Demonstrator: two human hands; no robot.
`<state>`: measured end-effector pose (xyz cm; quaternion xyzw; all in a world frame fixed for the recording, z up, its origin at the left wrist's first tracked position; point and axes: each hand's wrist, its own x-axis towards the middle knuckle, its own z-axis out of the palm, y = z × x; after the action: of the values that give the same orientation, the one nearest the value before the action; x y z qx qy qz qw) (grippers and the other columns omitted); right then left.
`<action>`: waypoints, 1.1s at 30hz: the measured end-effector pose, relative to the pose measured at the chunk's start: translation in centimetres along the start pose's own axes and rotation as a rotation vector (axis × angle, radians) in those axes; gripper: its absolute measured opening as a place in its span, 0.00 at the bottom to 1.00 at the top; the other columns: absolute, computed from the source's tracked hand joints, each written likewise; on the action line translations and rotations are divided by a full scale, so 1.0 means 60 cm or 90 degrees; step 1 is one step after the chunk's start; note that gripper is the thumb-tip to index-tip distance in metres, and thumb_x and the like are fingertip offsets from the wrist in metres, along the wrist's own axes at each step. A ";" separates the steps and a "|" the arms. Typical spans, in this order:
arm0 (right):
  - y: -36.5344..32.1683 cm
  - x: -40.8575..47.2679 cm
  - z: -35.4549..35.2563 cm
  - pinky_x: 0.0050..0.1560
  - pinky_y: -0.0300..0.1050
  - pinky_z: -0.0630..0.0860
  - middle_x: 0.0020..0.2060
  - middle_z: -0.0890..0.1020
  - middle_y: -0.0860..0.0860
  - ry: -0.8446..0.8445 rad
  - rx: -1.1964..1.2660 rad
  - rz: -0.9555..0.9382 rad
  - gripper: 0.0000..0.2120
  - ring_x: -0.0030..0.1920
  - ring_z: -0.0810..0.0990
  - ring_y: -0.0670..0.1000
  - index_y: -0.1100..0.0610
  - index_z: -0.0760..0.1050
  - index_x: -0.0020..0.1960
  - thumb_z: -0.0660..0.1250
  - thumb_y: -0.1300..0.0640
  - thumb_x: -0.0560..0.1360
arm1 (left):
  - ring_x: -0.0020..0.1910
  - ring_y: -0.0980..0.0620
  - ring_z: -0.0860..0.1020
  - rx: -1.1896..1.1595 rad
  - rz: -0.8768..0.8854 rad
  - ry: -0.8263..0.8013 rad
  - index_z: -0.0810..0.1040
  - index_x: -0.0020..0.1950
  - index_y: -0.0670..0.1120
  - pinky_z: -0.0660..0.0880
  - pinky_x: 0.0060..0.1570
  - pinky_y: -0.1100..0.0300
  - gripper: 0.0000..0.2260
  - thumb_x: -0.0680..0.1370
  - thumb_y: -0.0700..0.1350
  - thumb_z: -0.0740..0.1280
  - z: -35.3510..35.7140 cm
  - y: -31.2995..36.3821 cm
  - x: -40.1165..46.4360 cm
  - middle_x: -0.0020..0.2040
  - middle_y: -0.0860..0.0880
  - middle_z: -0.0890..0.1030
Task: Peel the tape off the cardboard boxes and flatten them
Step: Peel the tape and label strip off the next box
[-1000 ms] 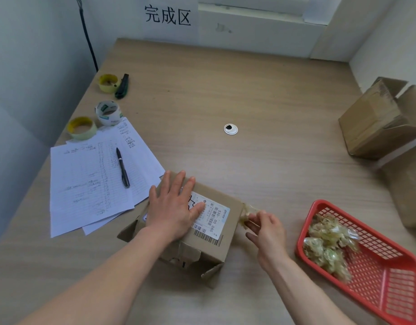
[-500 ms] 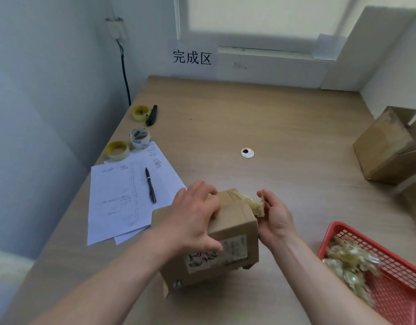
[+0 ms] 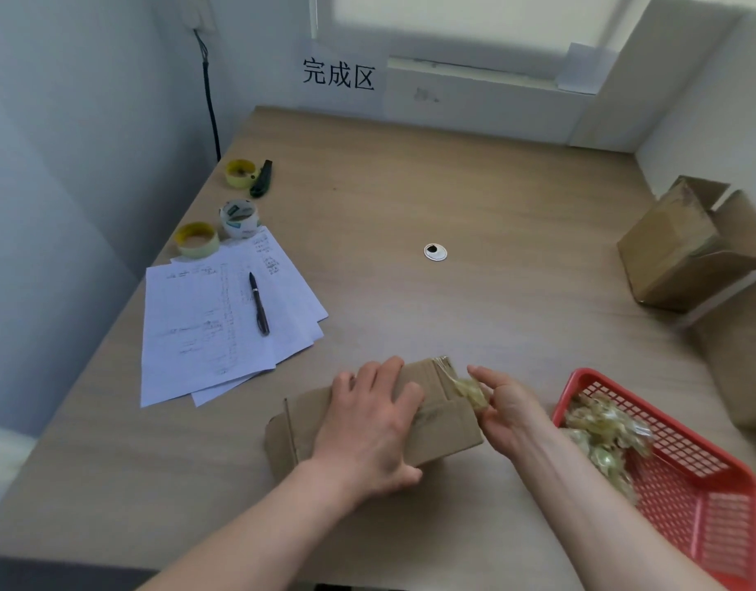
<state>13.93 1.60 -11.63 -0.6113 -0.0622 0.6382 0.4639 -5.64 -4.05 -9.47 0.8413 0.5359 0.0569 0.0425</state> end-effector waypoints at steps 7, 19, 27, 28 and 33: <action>0.049 0.003 -0.042 0.41 0.51 0.79 0.39 0.82 0.57 0.090 -0.148 -0.167 0.12 0.41 0.81 0.57 0.58 0.79 0.42 0.67 0.51 0.80 | 0.59 0.41 0.75 -0.009 0.029 -0.009 0.72 0.55 0.52 0.72 0.54 0.45 0.37 0.51 0.67 0.74 0.001 -0.006 -0.008 0.65 0.43 0.73; 0.073 -0.055 -0.061 0.57 0.43 0.76 0.53 0.85 0.52 -0.083 -0.257 -0.369 0.08 0.56 0.82 0.47 0.52 0.85 0.51 0.70 0.63 0.77 | 0.59 0.42 0.74 -0.024 0.019 0.002 0.72 0.53 0.53 0.69 0.54 0.48 0.34 0.51 0.65 0.72 0.004 -0.010 -0.005 0.65 0.46 0.73; 0.047 -0.030 -0.061 0.42 0.52 0.80 0.41 0.86 0.52 -0.072 -0.304 -0.370 0.08 0.41 0.85 0.51 0.50 0.79 0.57 0.68 0.58 0.79 | 0.60 0.42 0.73 -0.025 0.037 -0.002 0.71 0.54 0.53 0.70 0.56 0.47 0.35 0.52 0.66 0.72 0.005 -0.021 -0.009 0.67 0.46 0.72; 0.046 -0.026 -0.057 0.40 0.51 0.80 0.38 0.86 0.53 -0.065 -0.295 -0.376 0.07 0.38 0.84 0.52 0.49 0.77 0.55 0.69 0.57 0.78 | 0.61 0.42 0.73 -0.024 0.037 -0.001 0.71 0.55 0.53 0.69 0.57 0.46 0.35 0.53 0.66 0.72 0.004 -0.024 -0.008 0.67 0.46 0.72; 0.047 -0.008 -0.043 0.37 0.52 0.79 0.32 0.82 0.54 -0.045 -0.265 -0.334 0.10 0.34 0.81 0.52 0.54 0.80 0.38 0.71 0.54 0.77 | 0.62 0.42 0.71 -0.017 0.045 -0.002 0.71 0.56 0.53 0.68 0.58 0.46 0.35 0.54 0.66 0.72 0.003 -0.032 -0.002 0.68 0.46 0.70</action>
<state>14.58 -1.57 -13.72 -0.6333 -0.3625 0.4914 0.4754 -7.42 -3.35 -9.90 0.8593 0.5048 0.0642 0.0527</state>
